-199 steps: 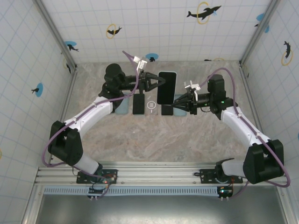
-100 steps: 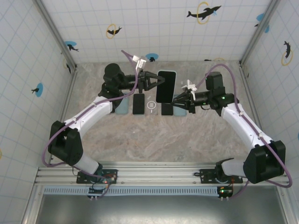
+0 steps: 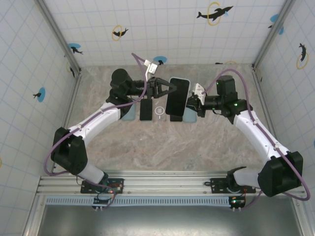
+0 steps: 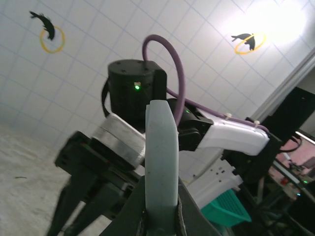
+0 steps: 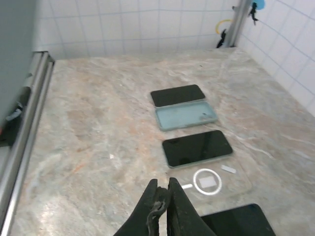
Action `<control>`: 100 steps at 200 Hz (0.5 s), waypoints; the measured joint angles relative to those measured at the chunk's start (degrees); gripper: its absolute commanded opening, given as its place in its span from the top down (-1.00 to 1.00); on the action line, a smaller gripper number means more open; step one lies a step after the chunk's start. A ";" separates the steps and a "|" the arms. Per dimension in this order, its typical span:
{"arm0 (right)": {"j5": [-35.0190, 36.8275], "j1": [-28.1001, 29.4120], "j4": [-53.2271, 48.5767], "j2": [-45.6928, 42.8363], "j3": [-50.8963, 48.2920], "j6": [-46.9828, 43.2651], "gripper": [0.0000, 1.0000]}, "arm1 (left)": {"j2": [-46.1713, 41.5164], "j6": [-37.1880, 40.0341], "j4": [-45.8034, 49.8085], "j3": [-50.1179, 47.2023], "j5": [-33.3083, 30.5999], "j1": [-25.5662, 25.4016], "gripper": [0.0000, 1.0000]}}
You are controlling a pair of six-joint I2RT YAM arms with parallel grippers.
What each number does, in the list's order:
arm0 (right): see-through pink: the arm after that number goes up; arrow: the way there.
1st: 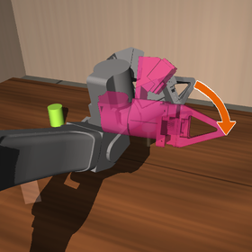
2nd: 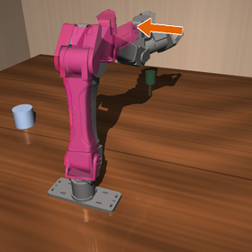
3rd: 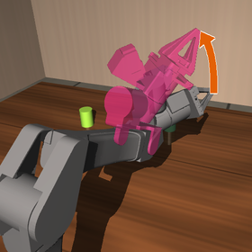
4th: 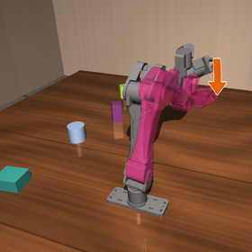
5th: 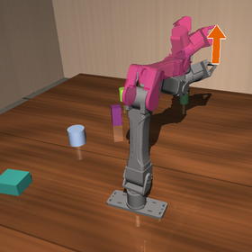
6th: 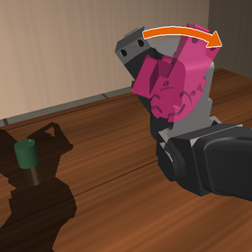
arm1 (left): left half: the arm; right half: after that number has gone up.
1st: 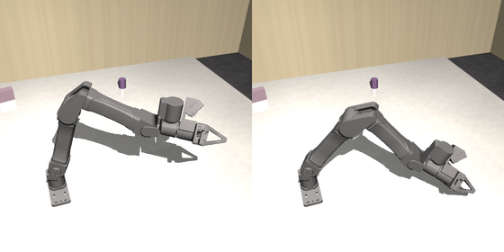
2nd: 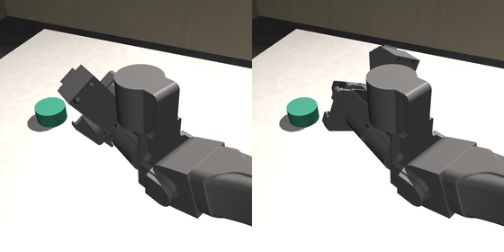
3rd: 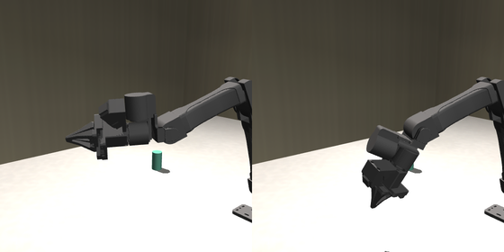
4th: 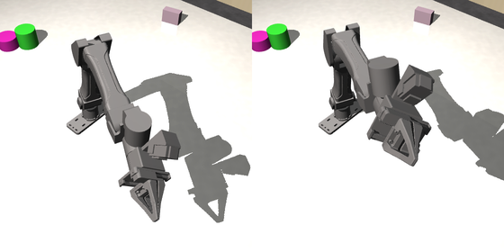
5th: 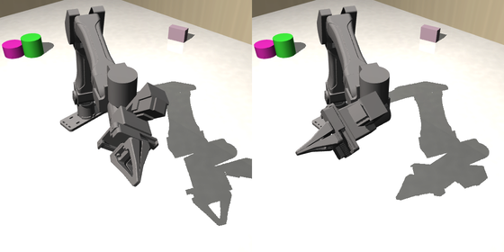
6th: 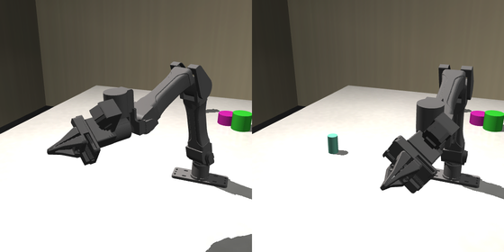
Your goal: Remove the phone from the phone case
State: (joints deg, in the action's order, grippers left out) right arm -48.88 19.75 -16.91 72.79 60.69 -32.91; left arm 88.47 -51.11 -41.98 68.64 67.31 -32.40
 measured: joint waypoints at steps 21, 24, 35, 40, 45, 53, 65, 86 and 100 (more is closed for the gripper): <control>0.11 -0.17 3.30 -0.13 -0.13 1.77 0.85 | 0.00 -0.35 0.37 0.00 0.46 -0.39 1.00; -0.09 -0.26 3.96 -0.24 -0.31 2.43 0.85 | 0.00 -0.26 0.55 0.00 0.44 -0.39 1.00; -0.94 -0.74 7.34 -1.11 -1.77 4.61 0.82 | 0.00 0.09 1.33 0.00 0.13 -0.39 1.00; -1.38 -1.05 8.66 -1.66 -2.60 5.73 0.79 | 0.00 0.33 1.86 0.00 -0.24 -0.39 1.00; -1.88 -1.29 9.81 -2.21 -3.39 7.13 0.76 | 0.00 0.79 2.49 0.00 -0.70 -0.31 1.00; -2.45 -1.68 11.82 -3.02 -4.66 8.83 0.71 | 0.00 1.46 3.23 0.00 -1.40 -0.20 1.00; -3.23 -2.47 15.21 -4.22 -6.75 12.52 0.69 | 0.00 2.05 4.39 0.00 -3.08 0.04 1.00; -4.85 -5.11 25.38 -6.32 -12.02 23.39 0.50 | -0.44 2.69 5.81 -0.61 -8.11 0.76 1.00; -5.33 -7.41 35.32 -7.78 -16.96 33.38 0.34 | -1.20 2.08 5.90 -1.95 -12.31 1.11 1.00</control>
State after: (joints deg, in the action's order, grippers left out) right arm -54.22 12.34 18.41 65.01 43.72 0.47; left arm 87.26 -49.04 -36.07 66.70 55.00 -31.29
